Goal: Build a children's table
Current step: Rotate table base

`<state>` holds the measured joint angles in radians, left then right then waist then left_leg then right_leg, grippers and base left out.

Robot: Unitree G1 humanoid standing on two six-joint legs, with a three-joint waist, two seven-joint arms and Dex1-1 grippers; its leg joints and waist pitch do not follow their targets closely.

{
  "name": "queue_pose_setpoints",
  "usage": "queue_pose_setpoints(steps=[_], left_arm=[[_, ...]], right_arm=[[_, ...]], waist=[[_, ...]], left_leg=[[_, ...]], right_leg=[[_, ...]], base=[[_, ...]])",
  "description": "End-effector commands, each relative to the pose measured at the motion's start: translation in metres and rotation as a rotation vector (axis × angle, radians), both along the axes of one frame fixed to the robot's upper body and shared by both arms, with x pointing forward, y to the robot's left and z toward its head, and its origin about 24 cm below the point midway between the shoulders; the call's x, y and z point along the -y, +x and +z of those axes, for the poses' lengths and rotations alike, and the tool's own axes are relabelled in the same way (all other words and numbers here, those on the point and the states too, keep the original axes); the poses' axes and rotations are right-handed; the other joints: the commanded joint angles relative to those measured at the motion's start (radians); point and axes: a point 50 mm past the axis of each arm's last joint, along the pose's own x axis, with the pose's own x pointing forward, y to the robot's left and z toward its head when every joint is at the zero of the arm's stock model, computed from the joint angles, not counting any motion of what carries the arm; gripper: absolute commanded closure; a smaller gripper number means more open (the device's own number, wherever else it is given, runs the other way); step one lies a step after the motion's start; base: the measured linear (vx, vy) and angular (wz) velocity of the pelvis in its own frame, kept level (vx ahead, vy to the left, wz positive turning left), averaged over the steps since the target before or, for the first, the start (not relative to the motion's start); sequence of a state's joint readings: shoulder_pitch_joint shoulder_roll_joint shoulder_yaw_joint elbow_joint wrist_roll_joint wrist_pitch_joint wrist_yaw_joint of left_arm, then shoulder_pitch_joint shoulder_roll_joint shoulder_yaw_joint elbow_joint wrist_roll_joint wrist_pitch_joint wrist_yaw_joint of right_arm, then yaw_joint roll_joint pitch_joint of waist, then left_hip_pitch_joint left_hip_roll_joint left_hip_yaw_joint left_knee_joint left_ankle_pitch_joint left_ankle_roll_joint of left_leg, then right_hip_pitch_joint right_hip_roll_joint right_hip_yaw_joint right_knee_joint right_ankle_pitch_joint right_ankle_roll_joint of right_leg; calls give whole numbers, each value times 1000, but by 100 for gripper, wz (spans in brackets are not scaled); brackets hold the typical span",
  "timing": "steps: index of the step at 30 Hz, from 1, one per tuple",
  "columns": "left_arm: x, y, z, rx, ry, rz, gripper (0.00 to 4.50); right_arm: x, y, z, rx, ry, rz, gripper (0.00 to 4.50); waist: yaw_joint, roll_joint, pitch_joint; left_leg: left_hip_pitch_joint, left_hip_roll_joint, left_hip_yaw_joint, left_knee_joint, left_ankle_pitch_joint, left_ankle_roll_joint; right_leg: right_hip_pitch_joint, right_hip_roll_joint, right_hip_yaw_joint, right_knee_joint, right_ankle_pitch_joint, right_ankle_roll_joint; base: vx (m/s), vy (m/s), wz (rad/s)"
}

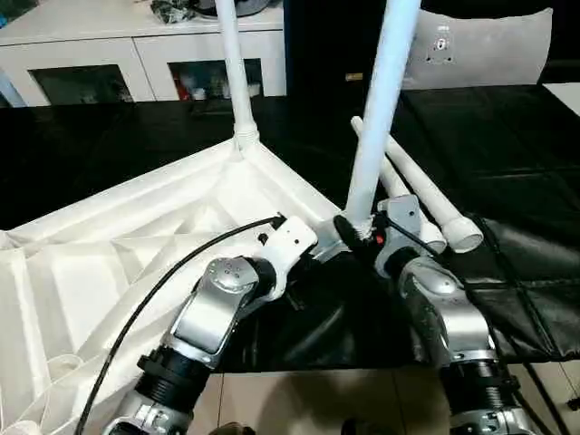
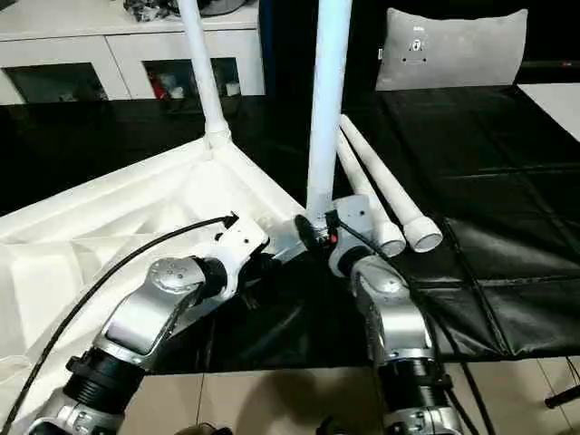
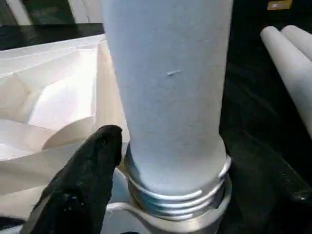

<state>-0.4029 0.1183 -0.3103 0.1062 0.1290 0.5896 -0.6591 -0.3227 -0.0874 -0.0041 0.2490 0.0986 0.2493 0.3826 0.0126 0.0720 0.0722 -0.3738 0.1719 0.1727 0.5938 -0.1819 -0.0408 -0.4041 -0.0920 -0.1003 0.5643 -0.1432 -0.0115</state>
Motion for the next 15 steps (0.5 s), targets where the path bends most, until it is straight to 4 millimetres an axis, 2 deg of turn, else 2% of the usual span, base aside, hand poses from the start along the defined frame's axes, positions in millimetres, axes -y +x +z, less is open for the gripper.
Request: queue_pose_setpoints(steps=[1, 3, 4, 5, 6, 7, 8, 10, 12, 13, 15], left_arm=[[8, 6, 23, 113, -38, -74, 450], [5, 7, 22, 114, -31, -80, 450], [-1, 10, 21, 117, -16, -91, 450], [-2, 10, 21, 117, -15, -92, 450], [-6, 14, 20, 131, 5, -108, 450], [-8, 17, 20, 146, 16, -122, 450], [-9, 17, 20, 146, 17, -121, 450], [-11, 25, 22, 161, 32, -121, 450], [-12, 33, 24, 192, 48, -145, 450], [-12, 33, 24, 192, 48, -145, 450], [-11, 40, 26, 223, 66, -163, 450]], right_arm=[[-9, -6, 5, 30, 50, 101, 58], [-3, -7, 8, 46, 40, 109, 30], [8, -11, 11, 63, 8, 124, 24], [9, -11, 11, 64, 5, 124, 20], [19, -16, 13, 72, -39, 140, 11], [24, -19, 14, 74, -65, 154, 11], [24, -19, 14, 74, -65, 154, 5], [27, -27, 14, 50, -34, 177, 5], [28, -34, 14, 37, -41, 193, 5], [28, -34, 14, 37, -41, 193, 5], [26, -37, 14, 23, -29, 203, 5]], waist=[[6, -18, -70], [11, -16, -73], [15, -17, -72], [21, -14, -73], [26, -15, -74], [29, -15, -74], [30, -15, -74], [29, -15, -76], [33, -14, -76], [32, -15, -74], [34, -16, -78]], left_leg=[[7, 45, -22, -76, -306, 63], [5, 46, -22, -75, -280, 69], [3, 46, -20, -75, -262, 74], [5, 45, -17, -74, -242, 80], [7, 45, -18, -73, -236, 80], [4, 42, -17, -72, -230, 85], [4, 42, -17, -73, -228, 87], [5, 45, -18, -72, -222, 86], [7, 45, -18, -72, -226, 93], [5, 43, -18, -72, -222, 95], [5, 45, -19, -72, -218, 90]], right_leg=[[43, -60, 44, -84, -456, -123], [46, -60, 45, -79, -423, -133], [48, -58, 46, -77, -401, -137], [47, -55, 48, -76, -377, -137], [48, -56, 47, -74, -369, -140], [51, -55, 46, -75, -365, -137], [51, -55, 46, -75, -365, -133], [52, -57, 46, -72, -352, -148], [51, -55, 46, -74, -359, -142], [51, -55, 45, -77, -361, -138], [53, -58, 45, -71, -347, -148]], base=[[0, 0, 0], [0, 0, 0], [0, 0, 0], [0, 0, 0], [0, 0, 0], [0, 0, 0], [0, 0, 0], [0, 0, 0], [0, 0, 0], [0, 0, 0], [0, 0, 0]])
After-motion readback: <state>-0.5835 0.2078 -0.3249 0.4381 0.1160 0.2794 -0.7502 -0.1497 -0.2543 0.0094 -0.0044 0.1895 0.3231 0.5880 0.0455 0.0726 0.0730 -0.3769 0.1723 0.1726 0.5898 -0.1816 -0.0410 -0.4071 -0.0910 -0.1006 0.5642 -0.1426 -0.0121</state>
